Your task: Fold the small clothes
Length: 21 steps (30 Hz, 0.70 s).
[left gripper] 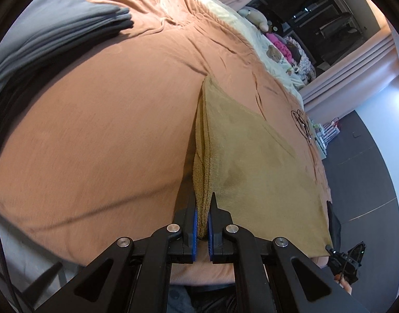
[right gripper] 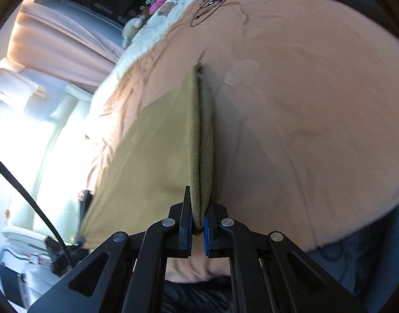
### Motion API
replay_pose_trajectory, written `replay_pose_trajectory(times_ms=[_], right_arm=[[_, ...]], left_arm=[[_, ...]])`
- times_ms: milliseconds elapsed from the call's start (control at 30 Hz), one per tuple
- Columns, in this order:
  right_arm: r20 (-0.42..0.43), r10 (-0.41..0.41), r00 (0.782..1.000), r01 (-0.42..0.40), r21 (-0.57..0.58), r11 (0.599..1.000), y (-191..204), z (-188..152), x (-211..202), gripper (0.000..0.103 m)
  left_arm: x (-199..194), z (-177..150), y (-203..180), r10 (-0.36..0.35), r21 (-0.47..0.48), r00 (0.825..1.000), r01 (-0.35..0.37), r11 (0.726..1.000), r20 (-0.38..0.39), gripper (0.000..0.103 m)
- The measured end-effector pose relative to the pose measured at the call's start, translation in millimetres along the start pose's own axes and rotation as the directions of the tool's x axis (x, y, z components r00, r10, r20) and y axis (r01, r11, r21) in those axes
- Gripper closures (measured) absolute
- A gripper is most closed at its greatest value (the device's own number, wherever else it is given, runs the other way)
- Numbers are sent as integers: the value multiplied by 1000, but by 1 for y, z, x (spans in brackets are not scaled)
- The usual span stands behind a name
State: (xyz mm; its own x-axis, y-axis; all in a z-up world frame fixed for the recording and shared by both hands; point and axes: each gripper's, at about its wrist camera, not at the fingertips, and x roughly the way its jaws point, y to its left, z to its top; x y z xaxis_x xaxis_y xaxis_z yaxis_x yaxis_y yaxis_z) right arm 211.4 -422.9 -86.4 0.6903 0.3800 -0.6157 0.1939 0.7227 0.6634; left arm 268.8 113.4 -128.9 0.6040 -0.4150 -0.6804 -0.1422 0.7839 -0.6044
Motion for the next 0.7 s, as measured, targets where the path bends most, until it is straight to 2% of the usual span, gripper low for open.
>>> replay_pose_trajectory(times_ms=[133, 300, 400, 533, 700], right_arm=[[13, -38, 999, 38, -24, 999, 14, -9, -12, 100], [58, -182, 982, 186, -75, 980, 34, -14, -35, 98], [60, -195, 979, 201, -138, 970, 55, -20, -45, 98], [46, -235, 971, 239, -265, 934, 97, -29, -38, 98], [1, -230, 973, 213, -380, 900, 163, -43, 2, 98]], left_arm=[[-4, -10, 14, -23, -23, 1000, 23, 999, 4, 97], [-3, -13, 13, -54, -22, 998, 54, 998, 21, 97], [-2, -14, 14, -69, -15, 997, 70, 997, 28, 97], [-1, -14, 20, -104, -37, 994, 106, 994, 33, 97], [-2, -14, 21, -130, -36, 991, 132, 991, 35, 97]])
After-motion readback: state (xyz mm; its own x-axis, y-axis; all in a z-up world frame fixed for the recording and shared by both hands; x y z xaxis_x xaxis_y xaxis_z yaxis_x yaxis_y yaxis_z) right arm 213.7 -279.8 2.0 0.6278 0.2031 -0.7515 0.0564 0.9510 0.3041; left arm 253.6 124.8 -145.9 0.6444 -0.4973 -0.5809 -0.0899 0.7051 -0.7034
